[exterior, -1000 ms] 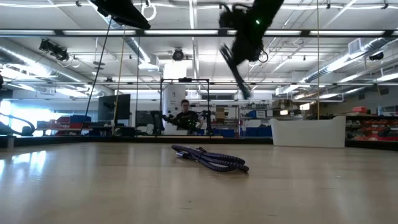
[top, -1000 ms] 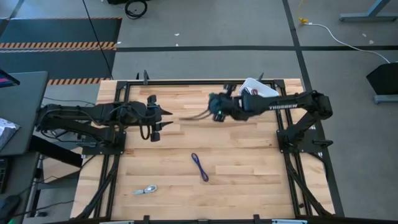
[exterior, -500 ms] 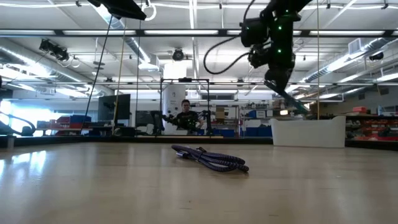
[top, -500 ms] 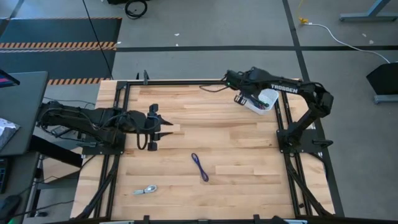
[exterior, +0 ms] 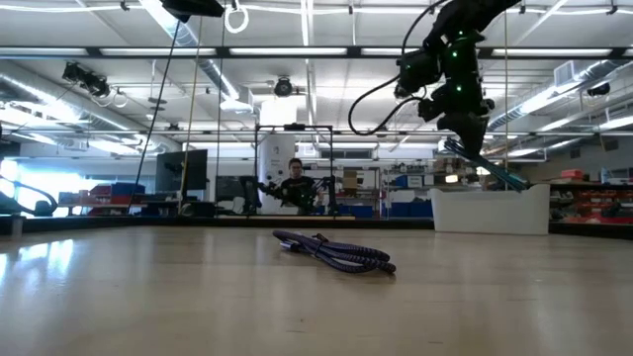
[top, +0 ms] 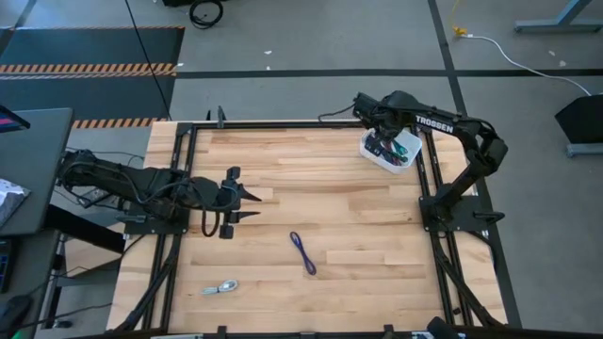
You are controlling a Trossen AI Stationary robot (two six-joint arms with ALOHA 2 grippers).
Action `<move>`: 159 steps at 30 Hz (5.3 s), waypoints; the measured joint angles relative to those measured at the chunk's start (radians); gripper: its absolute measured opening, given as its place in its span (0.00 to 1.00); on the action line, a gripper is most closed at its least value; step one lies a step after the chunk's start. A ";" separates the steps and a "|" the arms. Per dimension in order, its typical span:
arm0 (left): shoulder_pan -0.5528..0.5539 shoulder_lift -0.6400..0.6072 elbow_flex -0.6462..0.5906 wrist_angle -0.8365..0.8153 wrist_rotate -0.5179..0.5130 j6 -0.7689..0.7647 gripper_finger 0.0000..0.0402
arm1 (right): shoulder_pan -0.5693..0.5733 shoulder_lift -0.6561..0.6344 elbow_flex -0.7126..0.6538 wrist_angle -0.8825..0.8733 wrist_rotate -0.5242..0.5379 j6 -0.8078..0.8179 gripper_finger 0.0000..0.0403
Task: Pick and place USB-C Cables
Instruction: Put the light blue charger cable into the white bin, then put the blue charger cable into the white bin
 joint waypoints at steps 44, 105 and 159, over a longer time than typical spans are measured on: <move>-0.048 0.000 0.000 0.015 0.000 -0.008 0.40 | -0.068 0.003 -0.223 0.339 -0.005 -0.143 0.46; -0.048 0.000 0.000 -0.138 -0.011 -0.118 0.40 | 0.037 -0.006 -0.135 0.154 -0.077 0.058 0.45; -0.474 0.291 0.000 -0.423 -0.019 -0.890 0.40 | 1.031 0.643 0.361 0.474 -0.257 0.543 0.44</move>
